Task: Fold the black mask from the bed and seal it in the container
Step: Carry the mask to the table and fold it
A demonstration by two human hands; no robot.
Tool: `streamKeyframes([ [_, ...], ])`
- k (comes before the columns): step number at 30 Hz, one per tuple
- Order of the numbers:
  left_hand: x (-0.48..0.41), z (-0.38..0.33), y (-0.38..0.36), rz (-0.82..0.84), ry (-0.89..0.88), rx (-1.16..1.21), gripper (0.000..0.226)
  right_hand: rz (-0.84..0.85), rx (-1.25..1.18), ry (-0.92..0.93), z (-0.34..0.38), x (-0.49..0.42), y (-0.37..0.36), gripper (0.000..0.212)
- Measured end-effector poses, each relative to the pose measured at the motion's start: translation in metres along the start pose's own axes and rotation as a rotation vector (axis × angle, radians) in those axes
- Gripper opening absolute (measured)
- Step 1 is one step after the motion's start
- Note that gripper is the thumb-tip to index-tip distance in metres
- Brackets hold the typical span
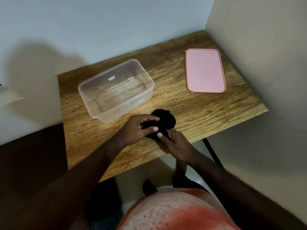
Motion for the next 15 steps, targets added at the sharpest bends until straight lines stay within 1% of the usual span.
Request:
streamKeyframes([
  [4,-0.012,0.008,-0.007,-0.068,0.135,0.103,0.017,-0.024,-0.146,-0.079,-0.004,-0.002,0.002,0.037],
  [6,-0.020,0.014,-0.010,-0.107,0.185,0.147,0.014,-0.043,-0.216,-0.122,-0.006,-0.007,0.006,0.037],
  [9,-0.029,0.025,-0.011,-0.170,0.249,0.119,0.020,-0.095,-0.256,-0.147,-0.005,-0.013,0.016,0.030],
  [11,-0.033,0.030,-0.012,-0.192,0.271,0.072,0.024,-0.147,-0.265,-0.157,-0.006,-0.014,0.022,0.030],
  [15,-0.042,0.028,-0.018,-0.187,0.235,-0.003,0.030,-0.263,-0.253,-0.186,-0.014,-0.016,0.032,0.027],
])
Point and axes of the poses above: each hand's wrist, its own x-axis away from the middle knuckle, its own y-axis out of the back of the hand, z = x × y, the point moved 6 cm from there along -x, towards the middle knuckle, and after that the axes turned 13 degrees about -y, right-handed, at the moved point
